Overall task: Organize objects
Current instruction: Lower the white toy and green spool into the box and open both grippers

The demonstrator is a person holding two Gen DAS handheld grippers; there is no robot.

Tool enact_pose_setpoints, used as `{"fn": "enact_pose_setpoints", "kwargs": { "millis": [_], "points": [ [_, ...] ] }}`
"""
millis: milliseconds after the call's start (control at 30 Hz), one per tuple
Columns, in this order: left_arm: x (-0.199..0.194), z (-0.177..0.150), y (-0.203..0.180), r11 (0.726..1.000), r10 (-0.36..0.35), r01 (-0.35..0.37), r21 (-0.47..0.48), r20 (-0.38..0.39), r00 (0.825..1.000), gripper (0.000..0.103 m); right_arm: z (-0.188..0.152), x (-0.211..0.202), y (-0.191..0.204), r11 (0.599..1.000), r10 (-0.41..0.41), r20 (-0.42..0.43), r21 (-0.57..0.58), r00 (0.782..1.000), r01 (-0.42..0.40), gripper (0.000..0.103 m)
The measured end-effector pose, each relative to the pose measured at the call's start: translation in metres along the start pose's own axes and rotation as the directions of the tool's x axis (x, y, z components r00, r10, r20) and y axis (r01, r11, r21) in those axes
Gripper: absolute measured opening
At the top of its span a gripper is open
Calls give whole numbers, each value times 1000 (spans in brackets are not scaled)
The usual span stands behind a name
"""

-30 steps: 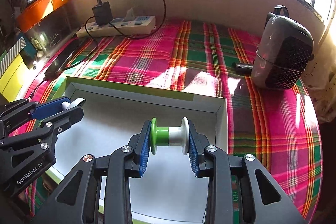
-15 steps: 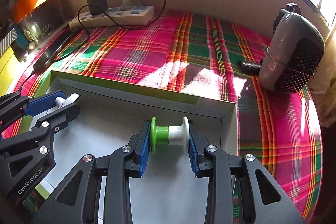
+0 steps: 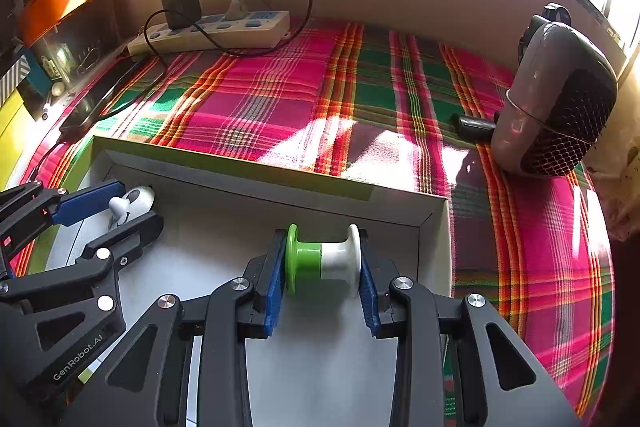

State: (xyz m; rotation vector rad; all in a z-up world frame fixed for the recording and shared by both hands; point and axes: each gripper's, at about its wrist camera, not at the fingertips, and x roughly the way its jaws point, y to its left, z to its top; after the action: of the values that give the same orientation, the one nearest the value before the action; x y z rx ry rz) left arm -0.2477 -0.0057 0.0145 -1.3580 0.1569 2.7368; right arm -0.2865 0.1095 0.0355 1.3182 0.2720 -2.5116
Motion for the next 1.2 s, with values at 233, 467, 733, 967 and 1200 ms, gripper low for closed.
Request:
{"fn": "enact_pose_setpoints", "kwargs": {
  "millis": [233, 467, 733, 967, 1200],
  "points": [
    [3, -1, 1, 1000, -4, 4, -3, -9, 1000, 38, 0, 1, -2, 1000, -5, -3, 13, 1000, 5, 45],
    [0, -1, 2, 1000, -12, 12, -19, -3, 1000, 38, -1, -2, -4, 1000, -8, 12, 27, 1000, 8, 53],
    [-17, -4, -1, 1000, -24, 25, -19, 25, 999, 38, -4, -14, -4, 998, -10, 43, 55, 999, 8, 54],
    [-38, -10, 2, 999, -29, 31, -38, 60, 998, 38, -9, -37, -4, 997, -22, 82, 72, 996, 16, 54],
    [-67, -23, 2, 999, -23, 28, -44, 111, 994, 38, -20, -59, 2, 997, -17, 117, 82, 993, 8, 54]
  ]
}}
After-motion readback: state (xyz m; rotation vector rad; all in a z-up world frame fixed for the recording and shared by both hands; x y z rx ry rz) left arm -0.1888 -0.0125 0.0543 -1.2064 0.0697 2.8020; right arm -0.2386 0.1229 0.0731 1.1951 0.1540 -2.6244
